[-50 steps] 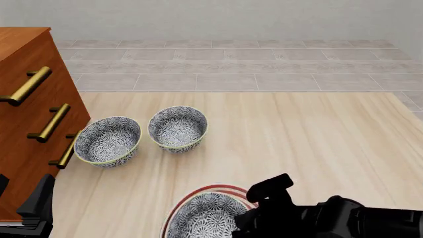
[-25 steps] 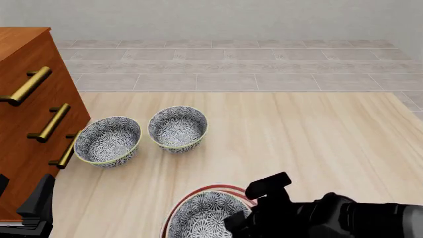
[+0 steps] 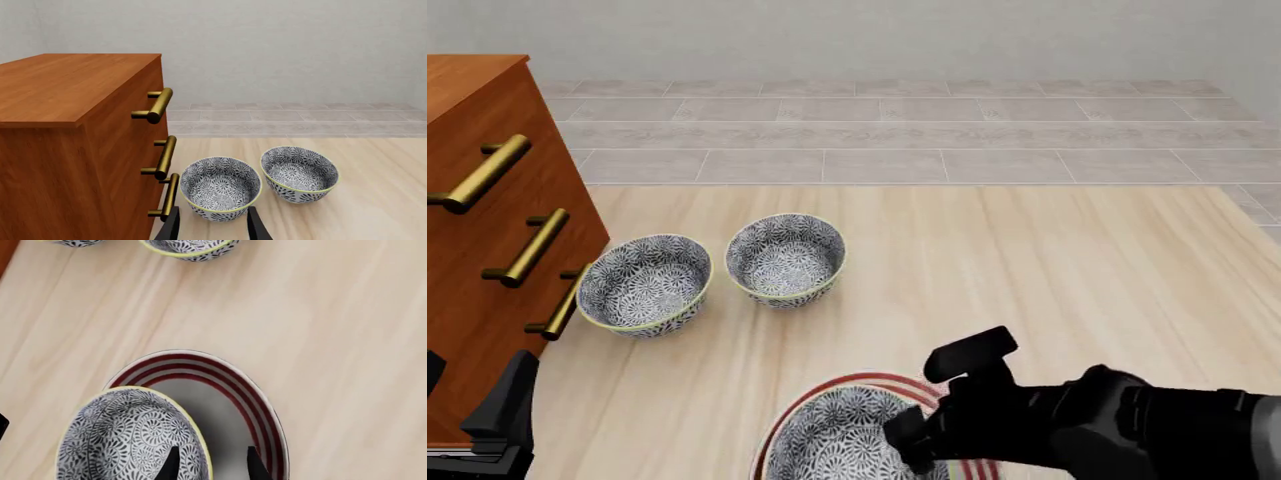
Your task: Put the bowl at the front on the plate.
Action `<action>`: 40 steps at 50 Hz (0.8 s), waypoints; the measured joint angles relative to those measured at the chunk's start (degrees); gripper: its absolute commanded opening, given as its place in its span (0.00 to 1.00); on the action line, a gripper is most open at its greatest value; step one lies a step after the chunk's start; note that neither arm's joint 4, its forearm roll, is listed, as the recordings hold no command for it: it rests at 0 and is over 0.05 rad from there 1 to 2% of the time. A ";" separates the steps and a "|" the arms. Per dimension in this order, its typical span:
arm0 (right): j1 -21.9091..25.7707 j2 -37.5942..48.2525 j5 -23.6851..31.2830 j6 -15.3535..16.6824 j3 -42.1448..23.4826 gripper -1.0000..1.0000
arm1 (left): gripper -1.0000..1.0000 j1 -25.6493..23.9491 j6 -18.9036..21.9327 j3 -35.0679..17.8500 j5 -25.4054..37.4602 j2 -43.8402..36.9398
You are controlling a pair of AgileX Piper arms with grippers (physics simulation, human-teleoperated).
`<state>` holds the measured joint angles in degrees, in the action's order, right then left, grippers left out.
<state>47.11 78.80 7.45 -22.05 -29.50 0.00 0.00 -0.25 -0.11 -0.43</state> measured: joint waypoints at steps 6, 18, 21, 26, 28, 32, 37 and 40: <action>-0.76 -0.69 1.58 0.95 -0.99 1.00 | 1.00 0.00 0.00 0.00 0.00 0.00; -1.76 -1.95 4.46 2.45 -3.10 1.00 | 1.00 0.00 0.00 0.00 0.00 0.00; -1.85 -2.57 5.28 2.77 -3.50 1.00 | 1.00 0.00 0.00 0.00 0.00 0.00; -2.01 -3.76 6.86 3.36 -4.26 1.00 | 1.00 0.00 0.00 0.00 0.00 0.00; -2.11 -4.43 7.64 3.69 -4.58 1.00 | 1.00 0.00 0.00 0.00 0.00 0.00; -2.43 -5.93 9.42 4.45 -5.35 1.00 | 1.00 0.00 0.00 0.00 0.00 0.00; -2.84 -7.61 11.75 5.49 -6.65 1.00 | 1.00 0.00 0.00 0.00 0.00 0.00; -3.02 -8.59 12.98 6.02 -7.34 1.00 | 1.00 0.00 0.00 0.00 0.00 0.00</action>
<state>44.09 70.20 20.43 -16.03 -36.83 0.00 0.00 -0.25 -0.11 -0.43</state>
